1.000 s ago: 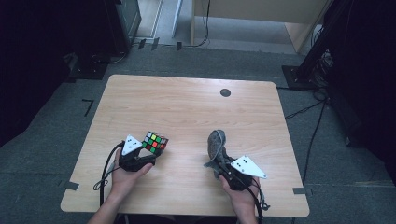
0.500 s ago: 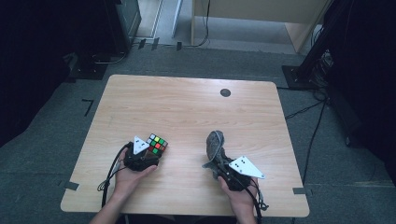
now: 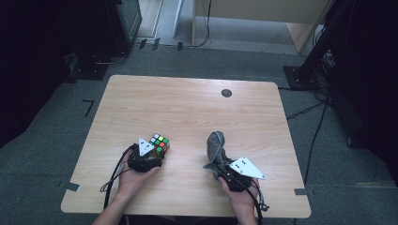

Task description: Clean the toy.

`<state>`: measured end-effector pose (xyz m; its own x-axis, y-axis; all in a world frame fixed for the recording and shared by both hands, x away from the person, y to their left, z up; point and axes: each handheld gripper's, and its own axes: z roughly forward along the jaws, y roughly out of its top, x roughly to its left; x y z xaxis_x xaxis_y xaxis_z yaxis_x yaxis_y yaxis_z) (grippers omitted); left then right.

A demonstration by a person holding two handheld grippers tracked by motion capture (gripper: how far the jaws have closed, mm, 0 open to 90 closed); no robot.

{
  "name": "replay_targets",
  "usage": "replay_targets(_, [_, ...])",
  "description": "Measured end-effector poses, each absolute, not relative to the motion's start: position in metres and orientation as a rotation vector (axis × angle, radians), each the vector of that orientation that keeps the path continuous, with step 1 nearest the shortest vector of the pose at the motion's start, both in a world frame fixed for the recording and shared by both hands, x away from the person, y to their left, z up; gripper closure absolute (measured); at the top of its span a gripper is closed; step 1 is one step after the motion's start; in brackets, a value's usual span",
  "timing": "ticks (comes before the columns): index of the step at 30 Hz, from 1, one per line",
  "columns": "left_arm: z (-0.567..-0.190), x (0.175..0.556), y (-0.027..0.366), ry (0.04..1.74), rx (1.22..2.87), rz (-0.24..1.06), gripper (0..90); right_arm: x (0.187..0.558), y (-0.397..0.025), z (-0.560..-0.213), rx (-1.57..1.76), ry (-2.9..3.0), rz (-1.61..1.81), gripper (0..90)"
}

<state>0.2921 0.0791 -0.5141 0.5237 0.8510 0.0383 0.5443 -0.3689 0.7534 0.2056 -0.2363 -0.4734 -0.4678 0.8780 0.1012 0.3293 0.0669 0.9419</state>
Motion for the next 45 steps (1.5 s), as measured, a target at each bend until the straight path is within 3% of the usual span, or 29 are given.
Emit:
replay_targets(4, [-0.511, 0.289, 0.079, 1.077, 2.023, 0.556, 32.2, 0.207, -0.239, -0.473, 1.206, 1.827, 1.4, 73.4])
replay_targets(7, [-0.503, 0.286, 0.082, 1.064, 1.979, 0.527, 23.1, 0.209, -0.242, -0.474, 1.21, 1.819, 1.382, 73.4])
replay_targets(11, [-0.496, 0.282, 0.089, 1.043, 1.947, 0.494, 17.9, 0.213, -0.245, -0.474, 1.196, 1.812, 1.334, 73.3])
replay_targets(29, [-0.482, 0.27, 0.154, 1.163, 1.827, 0.532, 16.8, 0.243, -0.234, -0.508, 1.155, 1.904, 1.054, 71.0])
replay_targets(37, [-0.478, 0.266, 0.163, 1.179, 1.788, 0.526, 16.8, 0.251, -0.226, -0.519, 1.202, 1.996, 1.0, 71.3])
replay_targets(39, [-0.476, 0.267, 0.163, 1.18, 1.781, 0.518, 16.8, 0.252, -0.226, -0.52, 1.21, 2.007, 1.011, 65.5])
replay_targets(43, [-0.472, 0.269, 0.165, 1.185, 1.756, 0.496, 16.8, 0.252, -0.228, -0.511, 1.263, 2.001, 1.108, 36.6])
replay_targets(45, [-0.47, 0.268, 0.165, 1.186, 1.748, 0.487, 16.8, 0.25, -0.231, -0.502, 1.3, 1.997, 1.158, 29.2])
